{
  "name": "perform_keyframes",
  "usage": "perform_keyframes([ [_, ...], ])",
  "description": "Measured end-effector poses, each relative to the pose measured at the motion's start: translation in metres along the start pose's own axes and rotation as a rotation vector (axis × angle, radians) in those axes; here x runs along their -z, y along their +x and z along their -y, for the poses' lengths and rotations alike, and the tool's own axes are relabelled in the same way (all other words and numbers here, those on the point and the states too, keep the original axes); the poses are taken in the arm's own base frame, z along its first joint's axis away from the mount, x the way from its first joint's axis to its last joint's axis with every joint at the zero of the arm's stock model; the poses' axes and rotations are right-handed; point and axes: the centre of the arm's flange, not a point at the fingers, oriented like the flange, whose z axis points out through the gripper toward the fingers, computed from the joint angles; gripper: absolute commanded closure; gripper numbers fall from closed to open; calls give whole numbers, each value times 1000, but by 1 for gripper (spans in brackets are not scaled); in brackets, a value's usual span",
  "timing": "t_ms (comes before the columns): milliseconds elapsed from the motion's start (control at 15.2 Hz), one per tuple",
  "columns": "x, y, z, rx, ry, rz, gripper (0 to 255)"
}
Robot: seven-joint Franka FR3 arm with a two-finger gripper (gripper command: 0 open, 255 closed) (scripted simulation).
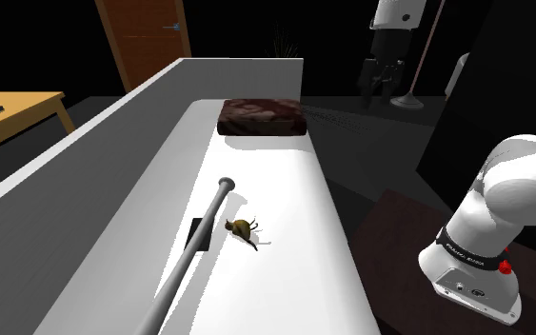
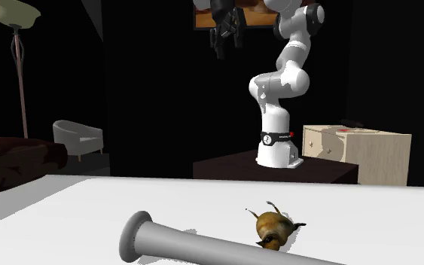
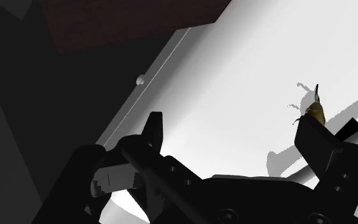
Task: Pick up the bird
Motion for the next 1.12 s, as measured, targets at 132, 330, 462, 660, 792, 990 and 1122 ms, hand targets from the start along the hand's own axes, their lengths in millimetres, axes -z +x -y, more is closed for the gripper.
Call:
perform_keyframes([
  [132,-5,3,3,8,-4,0,0],
  [330,-28,22,27,49,-25,1,0],
  [462,-44,33,42,81,-40,0,0],
  [660,-67,55,68,130,-63,-2,0],
  [792,-87,65,87,162,-79,-2,0],
  [990,-115,78,118,211,-103,-4,0],
  [1122,-133,91,130,243,-119,-5,0],
])
